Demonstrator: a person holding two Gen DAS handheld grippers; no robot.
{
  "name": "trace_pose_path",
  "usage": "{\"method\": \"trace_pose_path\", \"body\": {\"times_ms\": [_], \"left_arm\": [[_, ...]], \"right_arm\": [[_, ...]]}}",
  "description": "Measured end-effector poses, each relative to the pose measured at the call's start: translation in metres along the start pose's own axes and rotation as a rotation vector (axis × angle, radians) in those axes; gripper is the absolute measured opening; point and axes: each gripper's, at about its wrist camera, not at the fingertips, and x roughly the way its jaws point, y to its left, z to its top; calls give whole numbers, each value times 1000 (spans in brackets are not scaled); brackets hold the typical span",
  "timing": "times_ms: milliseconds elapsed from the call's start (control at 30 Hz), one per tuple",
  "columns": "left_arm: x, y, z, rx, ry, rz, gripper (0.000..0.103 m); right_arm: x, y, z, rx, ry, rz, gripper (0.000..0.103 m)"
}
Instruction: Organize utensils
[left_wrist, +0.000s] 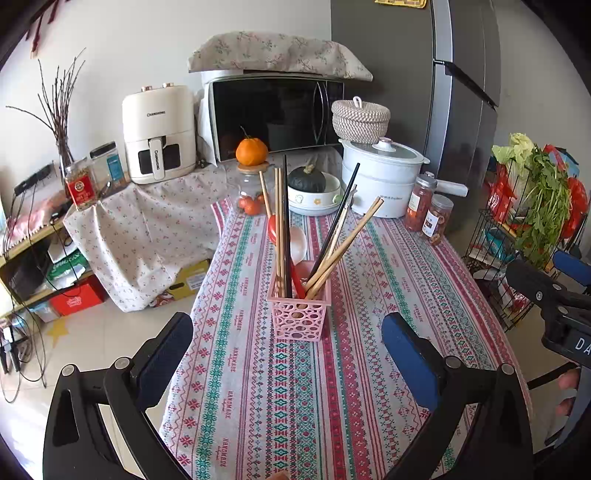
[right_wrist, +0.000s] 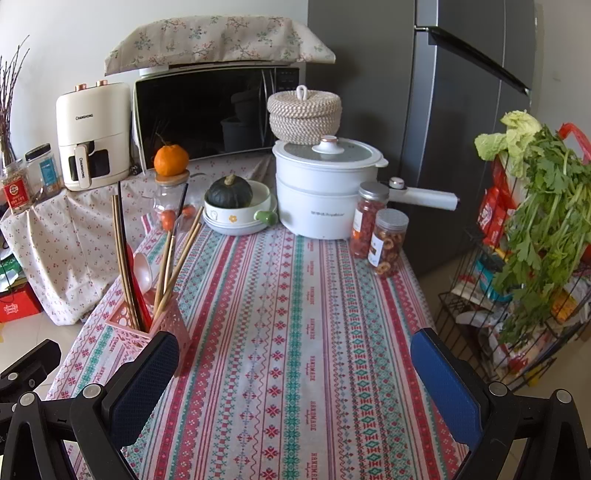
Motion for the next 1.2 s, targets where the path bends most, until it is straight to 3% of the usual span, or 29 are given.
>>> {"method": "trace_pose_path", "body": {"times_ms": [800,1200], "left_arm": [[1,-1,0,2,2,0,103],[10,-1,-4,2,45,-23,103]], "right_arm": [[2,1,-1,0,6,6,103],[5,1,-2,7,15,12,103]]}}
